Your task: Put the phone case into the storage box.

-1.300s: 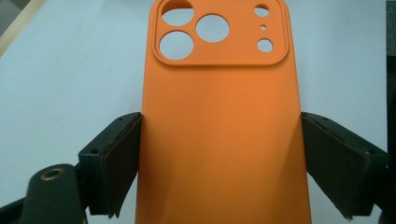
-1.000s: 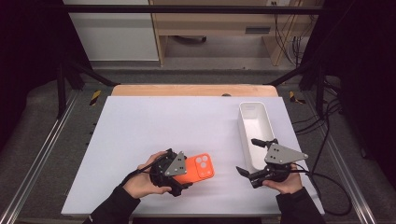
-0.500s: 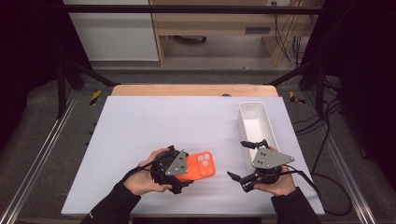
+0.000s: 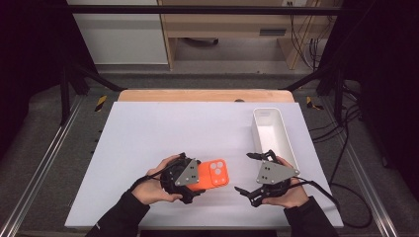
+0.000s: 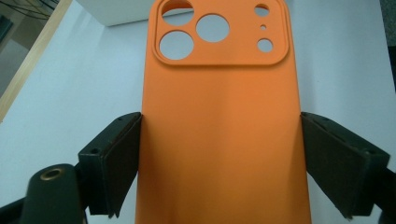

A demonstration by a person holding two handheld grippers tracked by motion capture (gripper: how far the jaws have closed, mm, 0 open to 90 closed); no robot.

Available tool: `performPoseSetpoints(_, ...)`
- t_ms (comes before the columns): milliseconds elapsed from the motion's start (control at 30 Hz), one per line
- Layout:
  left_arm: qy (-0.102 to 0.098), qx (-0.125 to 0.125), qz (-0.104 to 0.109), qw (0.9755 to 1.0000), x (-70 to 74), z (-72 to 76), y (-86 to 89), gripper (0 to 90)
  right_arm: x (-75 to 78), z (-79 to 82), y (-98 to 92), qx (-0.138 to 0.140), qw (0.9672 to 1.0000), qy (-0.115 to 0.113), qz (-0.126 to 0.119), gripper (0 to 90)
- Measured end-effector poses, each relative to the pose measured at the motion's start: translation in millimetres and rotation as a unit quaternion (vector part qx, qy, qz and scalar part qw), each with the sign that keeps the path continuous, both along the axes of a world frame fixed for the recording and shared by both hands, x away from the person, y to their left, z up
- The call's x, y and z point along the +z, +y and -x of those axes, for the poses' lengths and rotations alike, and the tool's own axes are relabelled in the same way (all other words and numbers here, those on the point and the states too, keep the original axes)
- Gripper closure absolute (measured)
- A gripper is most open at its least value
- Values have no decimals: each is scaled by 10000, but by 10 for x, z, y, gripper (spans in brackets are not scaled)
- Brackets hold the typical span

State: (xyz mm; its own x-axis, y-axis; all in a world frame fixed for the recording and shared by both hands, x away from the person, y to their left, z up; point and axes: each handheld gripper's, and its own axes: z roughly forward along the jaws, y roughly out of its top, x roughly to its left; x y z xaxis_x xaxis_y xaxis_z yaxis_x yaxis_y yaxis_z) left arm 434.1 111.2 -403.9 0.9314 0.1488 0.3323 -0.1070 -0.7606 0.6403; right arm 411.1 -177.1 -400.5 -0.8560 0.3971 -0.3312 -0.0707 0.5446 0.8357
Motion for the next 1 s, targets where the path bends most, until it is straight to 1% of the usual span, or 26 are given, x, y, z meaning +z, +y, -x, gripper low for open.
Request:
performPoseSetpoints(100,-40,-53,-8,10000,-3,2,-2,154,-10,11,33,56,9998,-104,129,18)
performPoseSetpoints(167,-64,-103,-10,9999,-7,7,-5,154,-11,22,53,106,9996,-124,218,22)
performPoseSetpoints(300,-121,-172,-19,9998,-8,14,-11,154,-22,36,87,234,9992,-111,302,22)
performPoseSetpoints(467,-167,-248,-14,9996,2,18,-25,154,-43,47,98,317,9985,-119,427,22)
performPoseSetpoints(700,-184,-312,-34,9993,0,20,-51,154,-36,56,102,415,9977,-196,501,21)
performPoseSetpoints(833,-193,-356,-5,9992,-4,32,-63,154,-36,53,116,481,9966,-321,587,19)
performPoseSetpoints(1000,-283,-426,-1,9987,-3,49,-73,154,-41,53,139,600,9951,-352,697,19)
